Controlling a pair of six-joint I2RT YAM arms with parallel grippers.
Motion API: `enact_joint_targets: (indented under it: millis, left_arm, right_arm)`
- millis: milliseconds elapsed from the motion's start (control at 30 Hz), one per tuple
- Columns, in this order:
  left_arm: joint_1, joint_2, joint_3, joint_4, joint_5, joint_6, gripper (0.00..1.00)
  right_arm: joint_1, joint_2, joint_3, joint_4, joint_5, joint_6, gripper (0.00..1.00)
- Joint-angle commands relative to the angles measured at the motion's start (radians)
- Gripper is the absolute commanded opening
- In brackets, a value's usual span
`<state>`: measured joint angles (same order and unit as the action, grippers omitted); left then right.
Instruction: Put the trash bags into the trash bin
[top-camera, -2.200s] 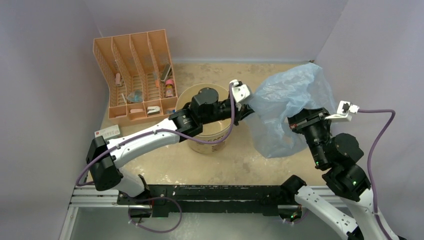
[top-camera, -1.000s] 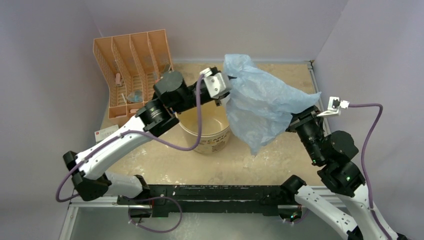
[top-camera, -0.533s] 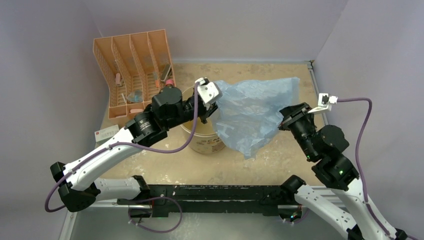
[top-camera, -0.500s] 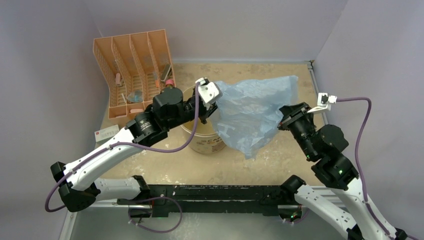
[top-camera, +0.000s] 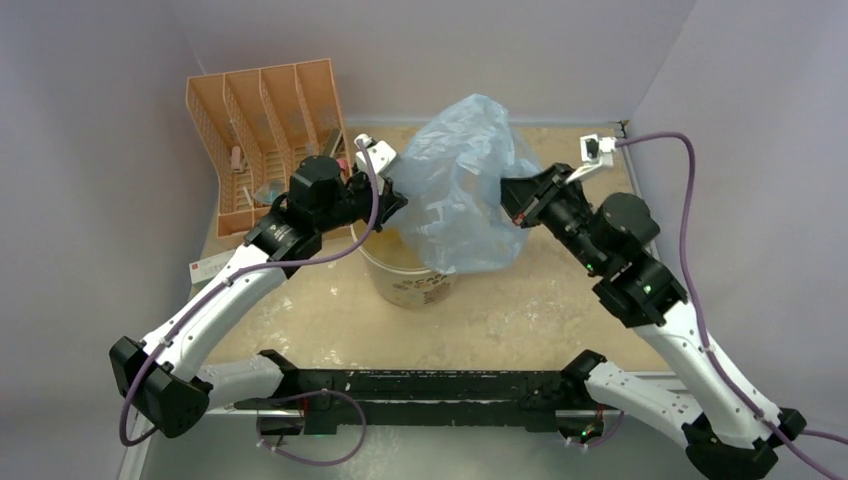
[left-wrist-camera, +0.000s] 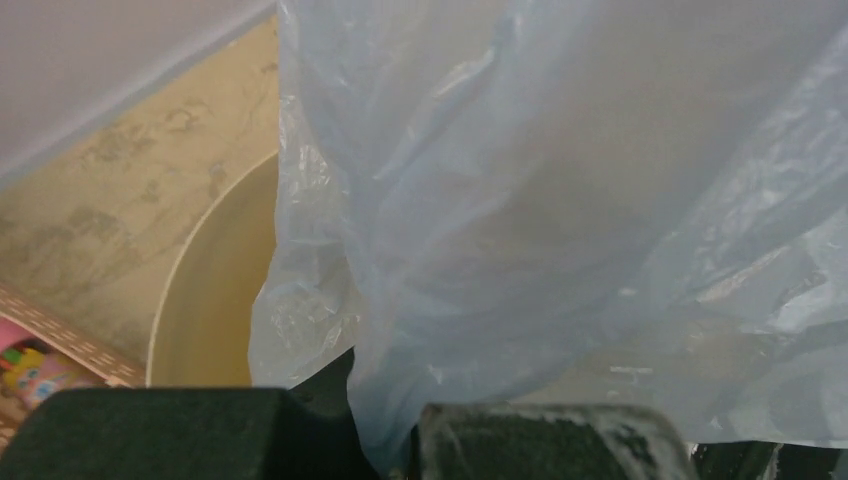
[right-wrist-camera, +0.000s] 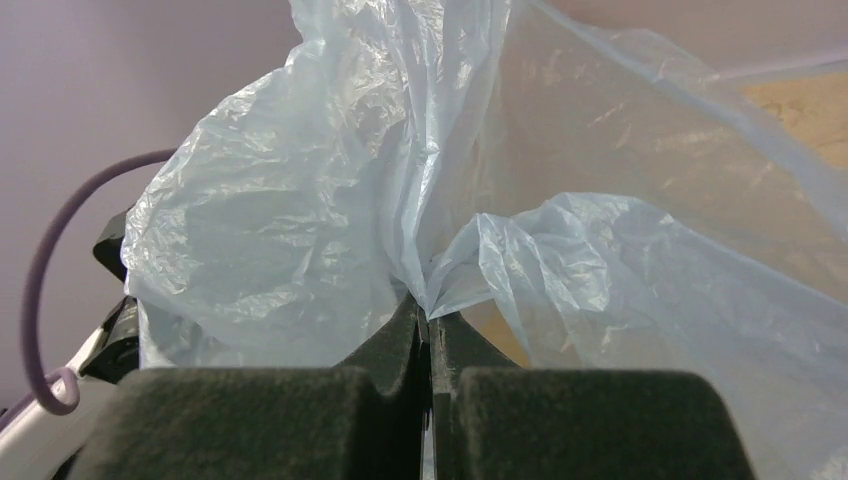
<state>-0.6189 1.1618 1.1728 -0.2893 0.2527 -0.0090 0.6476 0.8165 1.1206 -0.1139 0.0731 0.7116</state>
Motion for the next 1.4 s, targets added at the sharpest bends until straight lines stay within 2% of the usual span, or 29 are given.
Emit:
enact_joint_targets:
  millis: [0, 133, 233, 267, 333, 400, 433, 533, 600, 633, 767, 1000, 1200, 1367]
  left_arm:
    - [0.056, -0.026, -0.077, 0.108, 0.211, -0.087, 0.0]
    - [0.06, -0.052, -0.15, 0.153, 0.245, -0.135, 0.0]
    - [0.061, -0.066, -0.187, 0.15, 0.204, -0.177, 0.0]
    - [0.061, -0.094, -0.214, 0.177, 0.204, -0.19, 0.04]
    - [0.061, -0.166, -0.263, 0.229, 0.192, -0.22, 0.22]
    - [0.061, -0.224, -0.27, 0.217, 0.155, -0.234, 0.33]
    - [0.061, -0.244, -0.263, 0.2, 0.149, -0.237, 0.38]
    - [0.061, -0.271, -0.229, 0.132, 0.169, -0.241, 0.45]
    - [0.061, -0.283, -0.206, 0.086, 0.178, -0.244, 0.58]
    - [0.061, -0.293, -0.202, 0.077, 0.178, -0.247, 0.61]
    - [0.062, -0.331, -0.199, 0.03, 0.164, -0.253, 0.67]
    - [0.061, -0.4, -0.208, -0.044, 0.146, -0.257, 0.72]
    - [0.061, -0.471, -0.227, 0.013, 0.198, -0.266, 0.73]
    - [0.061, -0.497, -0.196, 0.106, 0.267, -0.277, 0.74]
  right_arm:
    - [-0.001, 0.07, 0.095, 0.075, -0.094, -0.07, 0.0]
    - [-0.001, 0.125, 0.146, 0.093, -0.12, -0.081, 0.0]
    - [-0.001, 0.161, 0.159, 0.109, -0.128, -0.066, 0.0]
    - [-0.001, 0.174, 0.166, 0.109, -0.129, -0.06, 0.0]
    - [-0.001, 0.189, 0.172, 0.109, -0.129, -0.053, 0.0]
    - [-0.002, 0.197, 0.173, 0.121, -0.112, -0.046, 0.0]
    - [-0.002, 0.194, 0.169, 0.134, -0.097, -0.04, 0.0]
    - [-0.002, 0.172, 0.131, 0.17, -0.069, -0.018, 0.0]
    - [-0.003, 0.162, 0.11, 0.19, -0.057, -0.009, 0.0]
    - [-0.002, 0.163, 0.107, 0.19, -0.059, -0.007, 0.0]
    - [-0.002, 0.17, 0.106, 0.17, -0.072, -0.01, 0.0]
    - [-0.001, 0.122, 0.072, 0.153, 0.026, 0.01, 0.0]
    - [0.0, 0.11, 0.058, 0.152, 0.028, 0.015, 0.0]
    - [-0.001, 0.123, 0.054, 0.167, -0.036, 0.011, 0.0]
